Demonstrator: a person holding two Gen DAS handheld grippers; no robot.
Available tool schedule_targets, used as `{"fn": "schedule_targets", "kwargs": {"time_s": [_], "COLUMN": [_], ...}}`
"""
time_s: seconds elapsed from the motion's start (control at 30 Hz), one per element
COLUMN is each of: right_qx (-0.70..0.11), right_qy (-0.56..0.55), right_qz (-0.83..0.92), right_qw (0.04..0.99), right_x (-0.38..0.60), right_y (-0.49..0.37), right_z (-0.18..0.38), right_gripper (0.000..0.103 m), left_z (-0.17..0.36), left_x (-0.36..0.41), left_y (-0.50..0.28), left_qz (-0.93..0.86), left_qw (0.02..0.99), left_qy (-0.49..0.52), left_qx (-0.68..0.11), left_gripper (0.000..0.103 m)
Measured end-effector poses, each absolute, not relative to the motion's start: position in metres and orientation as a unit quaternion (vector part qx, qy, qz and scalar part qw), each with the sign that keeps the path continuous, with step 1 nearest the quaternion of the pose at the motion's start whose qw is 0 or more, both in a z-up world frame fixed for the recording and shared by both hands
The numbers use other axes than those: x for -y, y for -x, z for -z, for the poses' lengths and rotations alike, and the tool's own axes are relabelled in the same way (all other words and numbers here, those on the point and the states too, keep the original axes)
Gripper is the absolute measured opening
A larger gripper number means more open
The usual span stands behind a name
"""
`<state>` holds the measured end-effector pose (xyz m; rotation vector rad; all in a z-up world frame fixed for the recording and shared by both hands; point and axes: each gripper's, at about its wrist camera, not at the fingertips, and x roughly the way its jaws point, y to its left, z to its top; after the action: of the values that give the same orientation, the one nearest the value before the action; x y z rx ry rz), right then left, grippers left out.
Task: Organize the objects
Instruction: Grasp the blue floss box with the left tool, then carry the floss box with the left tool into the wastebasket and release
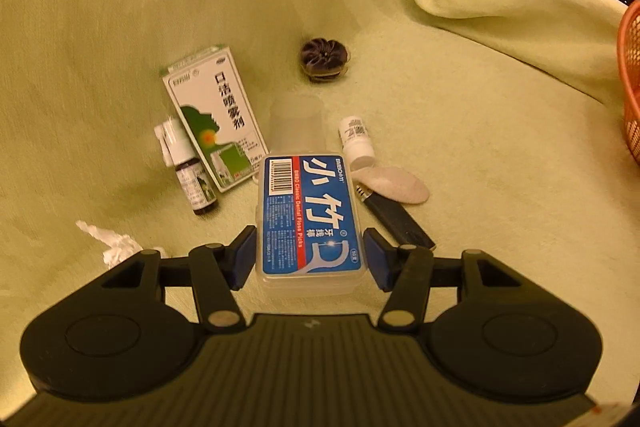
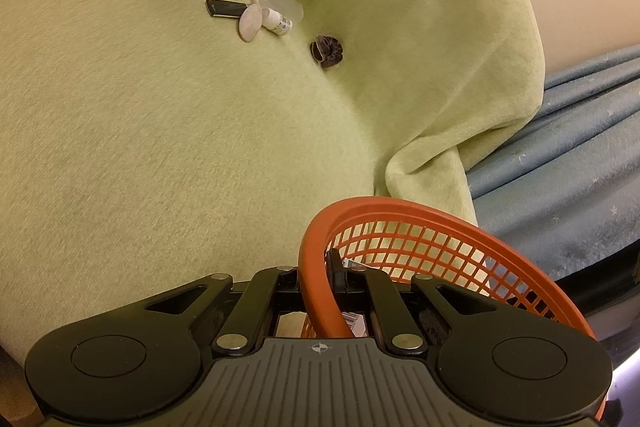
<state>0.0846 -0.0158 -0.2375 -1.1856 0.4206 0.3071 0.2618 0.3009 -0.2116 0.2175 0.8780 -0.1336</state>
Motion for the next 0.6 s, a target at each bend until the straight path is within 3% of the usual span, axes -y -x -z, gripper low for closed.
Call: {"fn": "schedule_targets", "kwargs": {"time_s": [0.6], "right_qx": [-0.196], "right_qy": [0.554], "right_qz": [-0.144], "right_qw": [0.796], "right_x": [0.016], "right_y": [-0.082], "right_z": [0.236], "right_gripper": [0.002], "left_z": [0.155], "left_x": [-0.198], "left_y": [-0.267], "left_qz": [0.247], "left_qw": [0.874], "left_qy": [-0.165], "left_qx": [-0.385], "left_gripper": [0.052]}}
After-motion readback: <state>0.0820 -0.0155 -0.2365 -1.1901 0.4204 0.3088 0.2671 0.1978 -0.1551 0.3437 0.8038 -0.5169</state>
